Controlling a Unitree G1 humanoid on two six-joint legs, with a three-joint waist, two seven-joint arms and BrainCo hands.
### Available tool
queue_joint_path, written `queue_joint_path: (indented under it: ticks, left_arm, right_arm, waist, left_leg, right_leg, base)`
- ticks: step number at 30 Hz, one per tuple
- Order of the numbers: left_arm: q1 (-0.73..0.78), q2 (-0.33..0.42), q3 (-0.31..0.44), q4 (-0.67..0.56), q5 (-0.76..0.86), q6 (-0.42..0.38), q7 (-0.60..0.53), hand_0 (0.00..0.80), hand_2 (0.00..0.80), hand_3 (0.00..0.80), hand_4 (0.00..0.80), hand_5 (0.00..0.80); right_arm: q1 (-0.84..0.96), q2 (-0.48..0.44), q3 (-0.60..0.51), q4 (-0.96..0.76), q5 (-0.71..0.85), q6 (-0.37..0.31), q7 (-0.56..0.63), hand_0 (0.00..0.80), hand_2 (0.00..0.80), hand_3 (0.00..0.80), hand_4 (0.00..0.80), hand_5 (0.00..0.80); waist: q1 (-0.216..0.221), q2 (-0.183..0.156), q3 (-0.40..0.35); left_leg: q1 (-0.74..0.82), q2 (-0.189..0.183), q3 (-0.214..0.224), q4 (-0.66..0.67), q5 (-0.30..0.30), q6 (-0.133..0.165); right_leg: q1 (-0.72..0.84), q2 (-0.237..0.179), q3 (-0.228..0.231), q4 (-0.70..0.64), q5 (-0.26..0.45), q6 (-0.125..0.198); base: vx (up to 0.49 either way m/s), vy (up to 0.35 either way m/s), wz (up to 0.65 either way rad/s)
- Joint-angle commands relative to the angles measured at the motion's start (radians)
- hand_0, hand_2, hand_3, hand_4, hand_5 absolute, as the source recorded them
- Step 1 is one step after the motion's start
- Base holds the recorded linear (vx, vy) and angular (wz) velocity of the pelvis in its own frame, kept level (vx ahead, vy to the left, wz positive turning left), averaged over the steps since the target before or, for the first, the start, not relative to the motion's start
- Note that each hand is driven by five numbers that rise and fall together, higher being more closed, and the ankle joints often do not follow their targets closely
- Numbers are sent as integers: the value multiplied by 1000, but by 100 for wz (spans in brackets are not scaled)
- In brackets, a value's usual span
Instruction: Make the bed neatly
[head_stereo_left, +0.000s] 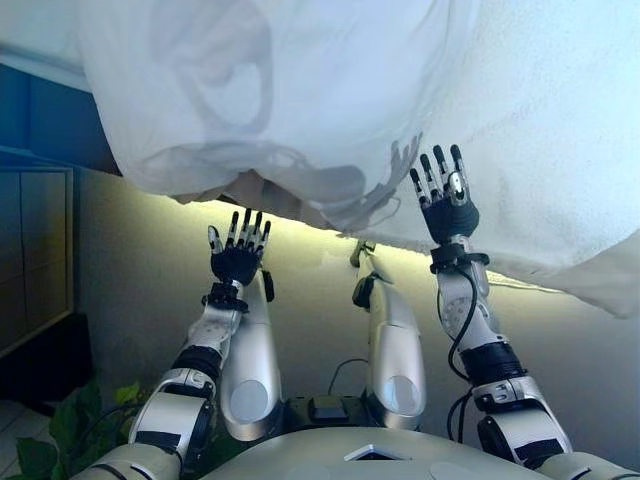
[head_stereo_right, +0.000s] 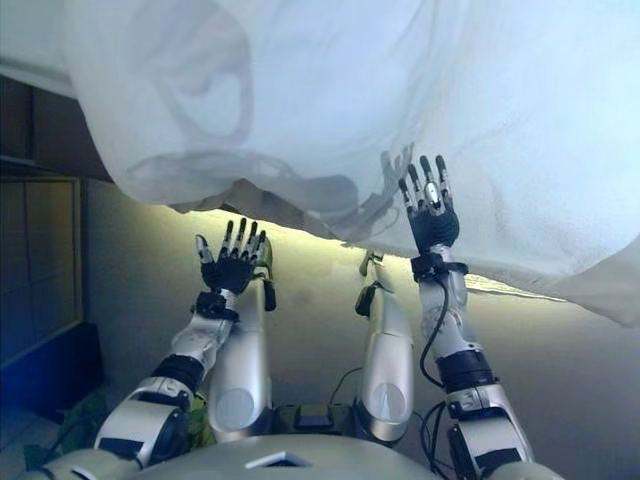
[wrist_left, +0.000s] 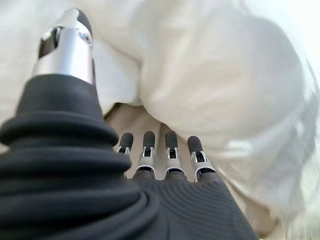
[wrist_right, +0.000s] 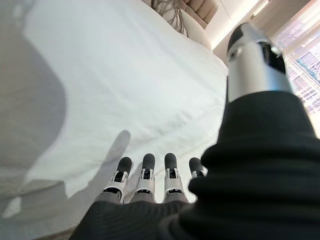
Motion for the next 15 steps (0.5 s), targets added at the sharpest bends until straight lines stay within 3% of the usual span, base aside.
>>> queue_joint_path:
  ticks: [1,7,15]
  left_arm:
    - [-38,2,6,-60,-83,24,-23,0,0,0,0,0]
    - [-129,-1,-46,-118,-143,-20,-17,0,0,0,0,0]
    - [-179,2,-40,-136,-201,-34,3,0,0,0,0,0]
  right_arm:
    - [-17,-27,-6,-80,27,-75,5,0,0,0,0,0]
    - [-55,-24,8,-83,14,-93,-12,0,0,0,0,0]
    - [-68,-23,-22,-91,-6,-84,-2,0,0,0,0,0]
  waist:
    - [31,-8,-1]
    - [3,-27,-1]
    - [-29,-43,-1]
  left_leg:
    - [-7,-20,27,-100,106,32]
    - [-38,-17,39,-118,115,31]
    - [-48,-16,62,-152,121,23]
  right_leg:
    - [27,-71,40,149,-59,104]
    - [-12,-53,53,122,-40,110]
    - [-31,-43,68,50,-1,119]
  base:
    - [-38,-41,5]
    - [-39,-3,-2]
    - [-17,42,-13]
